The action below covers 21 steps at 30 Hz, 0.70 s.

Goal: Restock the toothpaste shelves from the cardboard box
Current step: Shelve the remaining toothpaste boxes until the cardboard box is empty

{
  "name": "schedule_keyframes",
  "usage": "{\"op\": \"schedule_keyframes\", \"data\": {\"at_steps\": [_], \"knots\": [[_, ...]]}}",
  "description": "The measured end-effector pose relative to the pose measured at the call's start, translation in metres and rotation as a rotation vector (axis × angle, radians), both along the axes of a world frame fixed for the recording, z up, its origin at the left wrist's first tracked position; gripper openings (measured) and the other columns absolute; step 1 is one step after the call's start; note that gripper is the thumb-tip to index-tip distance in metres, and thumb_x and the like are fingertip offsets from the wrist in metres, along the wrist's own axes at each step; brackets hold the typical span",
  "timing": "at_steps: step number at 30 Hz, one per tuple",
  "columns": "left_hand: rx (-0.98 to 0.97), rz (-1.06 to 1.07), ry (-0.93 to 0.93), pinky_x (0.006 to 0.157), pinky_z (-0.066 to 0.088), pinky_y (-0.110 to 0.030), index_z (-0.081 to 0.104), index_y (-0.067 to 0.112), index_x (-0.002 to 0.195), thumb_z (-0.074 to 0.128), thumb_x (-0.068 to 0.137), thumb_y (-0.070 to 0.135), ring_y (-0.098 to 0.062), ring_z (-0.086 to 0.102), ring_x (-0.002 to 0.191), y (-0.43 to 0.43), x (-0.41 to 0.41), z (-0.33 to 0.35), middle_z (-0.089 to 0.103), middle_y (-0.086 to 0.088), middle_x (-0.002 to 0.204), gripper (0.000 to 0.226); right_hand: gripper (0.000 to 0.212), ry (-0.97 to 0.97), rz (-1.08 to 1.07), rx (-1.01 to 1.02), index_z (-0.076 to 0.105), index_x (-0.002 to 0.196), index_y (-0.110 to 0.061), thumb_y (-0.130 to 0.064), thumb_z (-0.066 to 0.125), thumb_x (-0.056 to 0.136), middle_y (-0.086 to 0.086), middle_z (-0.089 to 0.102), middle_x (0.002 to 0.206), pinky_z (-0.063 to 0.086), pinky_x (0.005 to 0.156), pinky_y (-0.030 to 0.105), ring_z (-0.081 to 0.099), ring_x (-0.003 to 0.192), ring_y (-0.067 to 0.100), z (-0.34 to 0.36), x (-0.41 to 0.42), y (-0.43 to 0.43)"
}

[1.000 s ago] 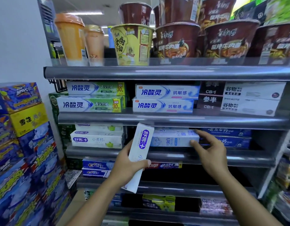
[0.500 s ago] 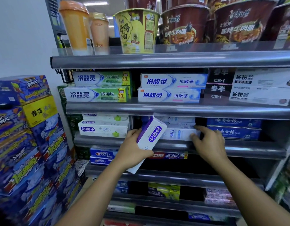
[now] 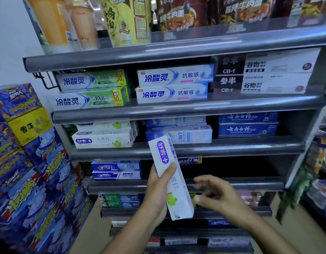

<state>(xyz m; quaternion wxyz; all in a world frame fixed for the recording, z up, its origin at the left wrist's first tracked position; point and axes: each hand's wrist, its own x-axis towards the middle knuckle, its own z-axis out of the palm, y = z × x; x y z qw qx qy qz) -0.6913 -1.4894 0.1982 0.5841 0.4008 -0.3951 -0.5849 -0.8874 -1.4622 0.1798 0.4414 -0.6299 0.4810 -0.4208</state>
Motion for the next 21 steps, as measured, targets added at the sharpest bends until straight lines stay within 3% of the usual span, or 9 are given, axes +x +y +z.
{"op": "schedule_keyframes", "data": {"at_steps": [2, 6, 9, 12, 15, 18, 21], "knots": [[0.04, -0.022, 0.084, 0.098, 0.055, -0.048, 0.062, 0.024, 0.127, 0.074, 0.079, 0.037, -0.024, 0.071, 0.108, 0.005, -0.02, -0.006, 0.075, -0.005, 0.118, 0.052, 0.06, -0.036, 0.05, 0.068, 0.069, 0.113, -0.025, -0.049, 0.09, 0.062, 0.0, 0.073, 0.109, 0.056, 0.08, 0.036, 0.067, 0.084, 0.021, -0.013, -0.003, 0.009], [0.107, -0.094, 0.153, 0.092, 0.053, -0.046, 0.061, 0.026, 0.13, 0.071, 0.08, 0.039, -0.021, 0.071, 0.105, 0.011, -0.057, -0.019, 0.074, -0.006, 0.12, 0.053, 0.038, -0.166, -0.034, 0.135, 0.067, 0.097, -0.004, -0.02, 0.09, 0.071, 0.013, 0.076, 0.096, 0.056, 0.07, 0.043, 0.07, 0.079, 0.027, -0.034, -0.031, 0.021], [0.101, -0.133, 0.12, 0.09, 0.046, -0.047, 0.058, 0.015, 0.131, 0.079, 0.078, 0.022, -0.031, 0.063, 0.11, 0.005, -0.073, -0.032, 0.071, -0.013, 0.12, 0.057, 0.023, -0.211, -0.106, 0.126, 0.072, 0.091, -0.004, -0.01, 0.088, 0.075, 0.014, 0.076, 0.094, 0.057, 0.068, 0.037, 0.072, 0.08, 0.027, -0.042, -0.071, 0.029], [0.057, -0.111, 0.102, 0.082, 0.05, -0.039, 0.056, 0.008, 0.128, 0.074, 0.073, 0.004, -0.03, 0.063, 0.102, -0.007, -0.081, -0.042, 0.07, -0.013, 0.107, 0.058, 0.031, -0.221, -0.202, 0.077, 0.076, 0.098, -0.007, -0.013, 0.089, 0.071, 0.013, 0.076, 0.099, 0.057, 0.071, 0.035, 0.073, 0.086, 0.028, -0.051, -0.112, 0.032], [0.039, -0.104, -0.069, 0.076, 0.053, -0.035, 0.052, 0.015, 0.123, 0.074, 0.079, -0.004, -0.019, 0.072, 0.087, -0.015, -0.093, -0.058, 0.076, -0.006, 0.098, 0.052, 0.038, -0.233, -0.359, 0.018, 0.073, 0.107, -0.012, 0.001, 0.086, 0.074, 0.002, 0.078, 0.095, 0.059, 0.07, 0.028, 0.075, 0.087, 0.021, -0.064, -0.151, 0.022], [0.009, -0.088, -0.314, 0.073, 0.055, -0.026, 0.061, 0.019, 0.115, 0.078, 0.084, 0.001, -0.012, 0.074, 0.084, -0.024, -0.113, -0.069, 0.077, -0.006, 0.104, 0.04, 0.047, -0.22, -0.536, -0.016, 0.069, 0.108, -0.016, 0.009, 0.084, 0.072, -0.012, 0.073, 0.079, 0.054, 0.056, 0.016, 0.069, 0.064, 0.003, -0.074, -0.18, 0.005], [-0.081, -0.039, -0.53, 0.068, 0.052, -0.013, 0.068, 0.022, 0.112, 0.083, 0.083, 0.006, -0.006, 0.071, 0.081, -0.039, -0.133, -0.07, 0.074, 0.004, 0.107, 0.036, 0.047, -0.146, -0.634, -0.059, 0.067, 0.113, -0.019, 0.003, 0.084, 0.075, -0.008, 0.071, 0.083, 0.051, 0.059, 0.015, 0.064, 0.062, 0.003, -0.081, -0.201, -0.014]]}}
